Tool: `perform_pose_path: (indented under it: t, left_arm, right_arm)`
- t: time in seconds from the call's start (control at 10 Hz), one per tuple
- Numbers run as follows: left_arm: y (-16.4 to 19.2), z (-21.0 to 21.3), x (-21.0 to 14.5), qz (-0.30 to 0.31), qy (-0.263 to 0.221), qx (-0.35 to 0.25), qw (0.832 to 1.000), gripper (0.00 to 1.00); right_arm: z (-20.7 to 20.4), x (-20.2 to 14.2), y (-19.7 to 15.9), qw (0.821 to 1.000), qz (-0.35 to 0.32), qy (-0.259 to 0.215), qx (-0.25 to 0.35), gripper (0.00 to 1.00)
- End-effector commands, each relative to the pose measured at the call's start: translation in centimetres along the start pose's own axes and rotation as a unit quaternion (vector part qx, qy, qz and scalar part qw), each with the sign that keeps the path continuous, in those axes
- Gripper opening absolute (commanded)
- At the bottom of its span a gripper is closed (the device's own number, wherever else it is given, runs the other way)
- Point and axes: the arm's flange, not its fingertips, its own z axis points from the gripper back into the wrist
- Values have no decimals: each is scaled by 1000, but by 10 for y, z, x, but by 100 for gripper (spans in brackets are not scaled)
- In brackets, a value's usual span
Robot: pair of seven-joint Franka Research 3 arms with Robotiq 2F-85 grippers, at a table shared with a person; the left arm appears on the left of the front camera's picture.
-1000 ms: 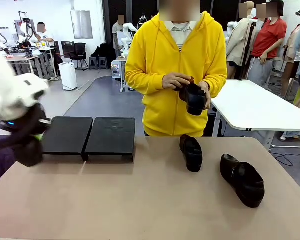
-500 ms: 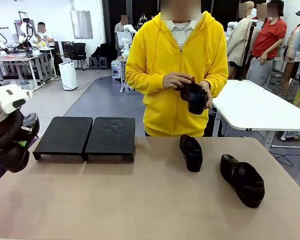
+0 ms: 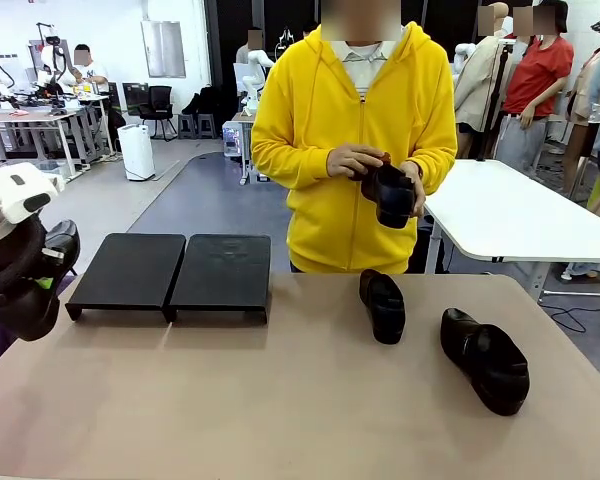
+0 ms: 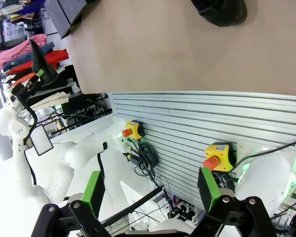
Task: Organize the shoes by placing them on the stand.
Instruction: Place the Shoe from the middle of the table onto the Shoes Stand.
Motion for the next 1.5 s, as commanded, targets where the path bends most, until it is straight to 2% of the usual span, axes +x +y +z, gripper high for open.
perform_pose_path:
  t: [0.0, 0.1, 0.3, 0.5, 0.6, 0.9, 1.4]
  left_arm:
    - [8, -17, 52, -10, 0, -43, 999, 0]
    - [11, -31, 87, -40, -20, -38, 998, 0]
    - [9, -84, 142, -106, -32, -77, 991, 0]
    - [5, -119, 163, -104, -40, -63, 992, 0]
    - [4, -128, 167, -95, -37, -66, 993, 0]
    - [3, -142, 166, -63, -11, -25, 998, 0]
    - [-1, -150, 167, -61, 5, -22, 998, 0]
  right_arm:
    - [4, -1, -2, 1000, 13, 4, -2, 100]
    - [4, -1, -2, 1000, 13, 4, -2, 100]
    - [4, -1, -2, 1000, 13, 4, -2, 100]
    - [4, -1, -2, 1000, 13, 4, -2, 100]
    - [4, -1, -2, 1000, 13, 4, -2, 100]
    - [4, -1, -2, 1000, 13, 4, -2, 100]
    - [4, -1, -2, 1000, 13, 4, -2, 100]
